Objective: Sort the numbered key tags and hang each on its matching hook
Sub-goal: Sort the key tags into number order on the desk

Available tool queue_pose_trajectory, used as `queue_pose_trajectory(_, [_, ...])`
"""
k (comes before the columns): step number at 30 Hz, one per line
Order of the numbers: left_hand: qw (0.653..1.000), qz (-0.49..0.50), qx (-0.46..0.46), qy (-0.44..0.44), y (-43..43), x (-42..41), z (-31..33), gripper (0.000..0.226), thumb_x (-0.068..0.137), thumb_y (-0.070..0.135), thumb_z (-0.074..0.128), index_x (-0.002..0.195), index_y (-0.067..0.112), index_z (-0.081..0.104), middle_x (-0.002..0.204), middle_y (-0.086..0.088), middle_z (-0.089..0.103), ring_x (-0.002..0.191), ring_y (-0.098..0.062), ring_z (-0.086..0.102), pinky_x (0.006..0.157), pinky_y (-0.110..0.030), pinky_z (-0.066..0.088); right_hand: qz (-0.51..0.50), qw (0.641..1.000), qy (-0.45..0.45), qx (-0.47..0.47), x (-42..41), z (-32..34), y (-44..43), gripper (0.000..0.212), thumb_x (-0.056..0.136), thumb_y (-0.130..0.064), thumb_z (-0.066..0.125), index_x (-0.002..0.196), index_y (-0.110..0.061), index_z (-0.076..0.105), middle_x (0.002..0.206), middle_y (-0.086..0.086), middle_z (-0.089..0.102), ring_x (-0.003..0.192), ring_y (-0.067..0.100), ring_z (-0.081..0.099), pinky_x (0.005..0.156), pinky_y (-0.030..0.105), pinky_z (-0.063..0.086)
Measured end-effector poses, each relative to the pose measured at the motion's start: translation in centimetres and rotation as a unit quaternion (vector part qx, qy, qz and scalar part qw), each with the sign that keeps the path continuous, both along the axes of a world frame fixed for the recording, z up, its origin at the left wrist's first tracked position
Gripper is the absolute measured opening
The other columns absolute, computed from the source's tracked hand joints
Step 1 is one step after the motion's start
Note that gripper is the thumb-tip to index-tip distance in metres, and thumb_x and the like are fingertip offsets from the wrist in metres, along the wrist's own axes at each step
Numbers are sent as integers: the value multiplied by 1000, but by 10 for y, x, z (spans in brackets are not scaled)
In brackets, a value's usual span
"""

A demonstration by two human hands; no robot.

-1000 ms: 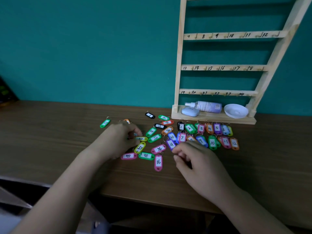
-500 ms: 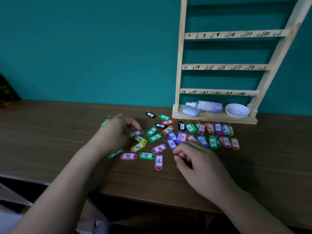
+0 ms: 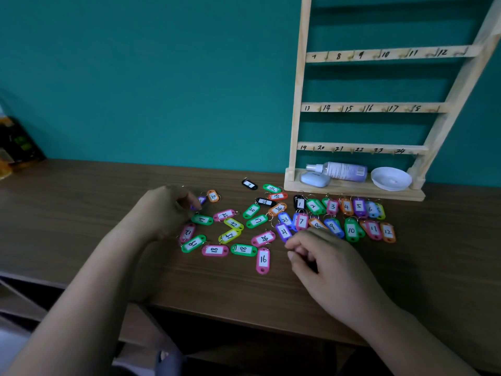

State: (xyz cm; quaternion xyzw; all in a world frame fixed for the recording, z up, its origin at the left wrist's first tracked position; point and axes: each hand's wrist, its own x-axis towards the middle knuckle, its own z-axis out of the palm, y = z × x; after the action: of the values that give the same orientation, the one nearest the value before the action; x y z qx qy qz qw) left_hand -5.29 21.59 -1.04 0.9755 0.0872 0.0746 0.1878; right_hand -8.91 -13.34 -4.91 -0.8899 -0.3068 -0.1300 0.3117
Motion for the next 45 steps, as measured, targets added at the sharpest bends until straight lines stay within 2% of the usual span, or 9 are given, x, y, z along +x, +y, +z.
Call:
queue_pose_trajectory(5, [998,-26,-36,38,2,-4,-2,13,88,33,83,94,41,74,105,14,68,92,-3,62,77,-27,47,0,1000,-5,3,0,-1,1,13,95,-18,75,97,-29,69,88,-23,56,88,0,58,71,22,50])
queue_pose_trajectory(11, [998,-39,-4,45,-2,1,-6,14,90,38,81,98,43,71,108,14,62,100,-12,62,82,-29,45,11,1000,-9,5,0,-1,2,9,97,-20,72,98,-28,68,88,-20,56,85,4,57,70,28,50])
queue_pose_trajectory(17, [998,-40,8,45,-10,6,-10,13,89,43,81,94,42,70,110,14,47,94,-4,55,82,-28,42,13,1000,-5,3,-1,-1,1,9,97,-19,72,97,-27,68,87,-19,55,86,6,58,70,27,50])
queue_pose_trajectory(24, [998,-48,-13,43,-13,6,-10,14,90,36,81,93,40,68,110,16,59,101,-9,59,85,-34,50,-144,984,-35,102,6,7,-8,10,99,-18,72,106,-24,71,81,-20,62,77,-6,60,64,8,40])
queue_pose_trajectory(30, [998,-37,-38,34,-13,5,-10,14,89,35,82,91,40,69,99,16,68,90,-4,64,72,-26,49,-172,979,-18,105,8,4,-11,9,98,-17,72,102,-25,72,79,-18,61,73,-4,59,63,16,39])
queue_pose_trajectory(34, [998,-44,-43,14,-16,2,-5,14,88,33,83,86,39,71,93,17,71,88,-3,66,72,-25,50,-186,973,-39,134,10,7,-12,8,100,-16,68,102,-23,72,82,-17,65,76,0,64,64,10,42])
queue_pose_trajectory(40, [981,-105,-156,-42,-26,-15,9,16,90,24,83,92,38,78,90,18,77,85,2,69,78,-26,52,-181,966,-38,183,12,6,-19,12,104,-14,64,108,-23,72,84,-18,69,84,-1,68,67,16,50])
queue_pose_trajectory(43, [965,-150,-211,-43,-41,-22,15,20,93,21,81,96,40,80,94,12,79,89,-6,72,84,-31,54,-156,969,-39,188,10,5,-15,11,102,-13,66,104,-22,72,85,-19,69,88,-6,66,70,7,44])
queue_pose_trajectory(45, [957,-168,-234,-38,-52,-24,16,21,93,19,81,99,39,81,95,10,80,92,-9,75,85,-30,54,-126,977,-26,169,8,4,-12,12,103,-14,66,105,-25,72,80,-19,67,80,0,67,65,12,45])
